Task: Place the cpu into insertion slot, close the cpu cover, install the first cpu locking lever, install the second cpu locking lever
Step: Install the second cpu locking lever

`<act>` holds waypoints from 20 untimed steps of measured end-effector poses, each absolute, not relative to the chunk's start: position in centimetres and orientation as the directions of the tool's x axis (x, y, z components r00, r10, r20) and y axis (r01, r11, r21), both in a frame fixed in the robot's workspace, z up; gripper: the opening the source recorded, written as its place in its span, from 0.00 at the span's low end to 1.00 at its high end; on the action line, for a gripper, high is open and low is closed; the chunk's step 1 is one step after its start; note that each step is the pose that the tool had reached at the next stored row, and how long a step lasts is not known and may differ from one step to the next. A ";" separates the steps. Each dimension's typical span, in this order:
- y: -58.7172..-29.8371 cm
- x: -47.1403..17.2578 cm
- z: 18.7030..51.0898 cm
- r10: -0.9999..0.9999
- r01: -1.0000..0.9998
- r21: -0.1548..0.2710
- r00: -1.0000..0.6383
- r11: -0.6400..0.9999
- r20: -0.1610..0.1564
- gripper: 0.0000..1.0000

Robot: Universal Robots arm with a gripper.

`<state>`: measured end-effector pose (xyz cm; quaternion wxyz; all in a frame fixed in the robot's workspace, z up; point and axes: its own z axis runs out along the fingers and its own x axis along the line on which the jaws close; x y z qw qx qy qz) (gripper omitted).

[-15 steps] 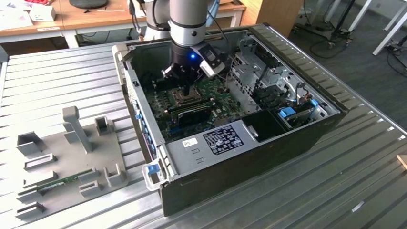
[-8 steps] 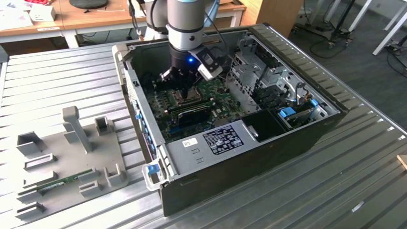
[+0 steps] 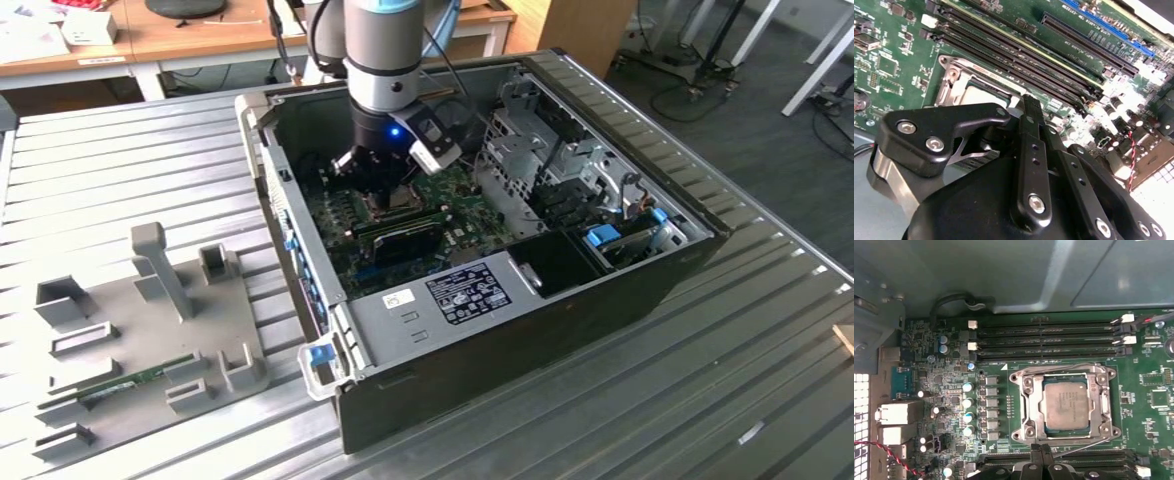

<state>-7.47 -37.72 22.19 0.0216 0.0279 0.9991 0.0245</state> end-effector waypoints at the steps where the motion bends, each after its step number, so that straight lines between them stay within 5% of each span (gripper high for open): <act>1: -37.7 -7.5 22.1 0.056 0.054 0.049 -0.998 0.997 -0.042 0.11; 20: -37.7 -7.9 21.7 0.056 0.053 0.049 -0.997 0.997 -0.047 0.11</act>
